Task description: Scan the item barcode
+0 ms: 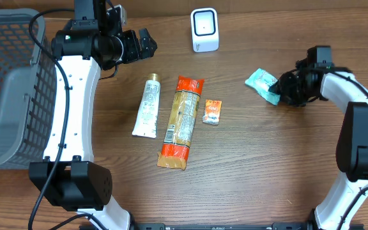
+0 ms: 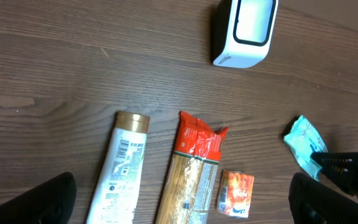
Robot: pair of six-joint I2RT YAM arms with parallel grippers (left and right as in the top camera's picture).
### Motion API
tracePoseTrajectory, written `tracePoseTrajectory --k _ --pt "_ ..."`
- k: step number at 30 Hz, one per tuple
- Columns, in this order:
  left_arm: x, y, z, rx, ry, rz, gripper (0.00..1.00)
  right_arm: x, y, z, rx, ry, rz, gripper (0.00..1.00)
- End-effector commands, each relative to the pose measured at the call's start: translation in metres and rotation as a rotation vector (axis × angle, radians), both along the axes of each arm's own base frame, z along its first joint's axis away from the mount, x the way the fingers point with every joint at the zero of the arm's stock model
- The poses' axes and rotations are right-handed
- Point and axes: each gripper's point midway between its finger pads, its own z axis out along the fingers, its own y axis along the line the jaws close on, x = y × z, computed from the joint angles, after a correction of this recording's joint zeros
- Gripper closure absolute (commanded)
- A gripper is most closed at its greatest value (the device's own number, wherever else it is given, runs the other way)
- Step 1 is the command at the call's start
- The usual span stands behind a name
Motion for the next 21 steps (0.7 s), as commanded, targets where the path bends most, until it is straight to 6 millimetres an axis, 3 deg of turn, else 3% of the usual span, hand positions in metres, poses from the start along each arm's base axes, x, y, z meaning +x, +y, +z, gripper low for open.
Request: tracePoseTrajectory --k 1,3,9,11,12,15,21 --pt "0.0 0.0 0.0 0.015 -0.006 -0.015 0.0 -0.04 0.001 -0.048 -0.021 0.155 -0.061 0.87" --pt "0.0 0.0 0.0 0.015 -0.006 -0.015 0.0 -0.04 0.0 -0.048 -0.024 0.15 -0.05 0.95" --pt "0.0 0.0 0.0 0.015 -0.006 -0.015 0.0 -0.026 -0.004 -0.024 -0.055 0.073 -0.018 0.96" --pt "0.0 0.0 0.0 0.015 -0.006 -0.015 0.0 -0.022 -0.01 -0.005 -0.101 0.04 -0.028 0.96" --pt "0.0 0.0 0.0 0.015 -0.006 -0.015 0.0 -0.019 -0.014 0.017 -0.158 0.004 -0.035 0.96" --pt "0.0 0.0 0.0 0.015 -0.006 -0.015 0.0 -0.021 -0.019 0.056 -0.301 -0.055 -0.04 0.96" --pt "0.0 0.0 0.0 0.015 -0.006 -0.015 0.0 -0.053 -0.027 0.117 -0.797 -0.096 -0.121 0.96"
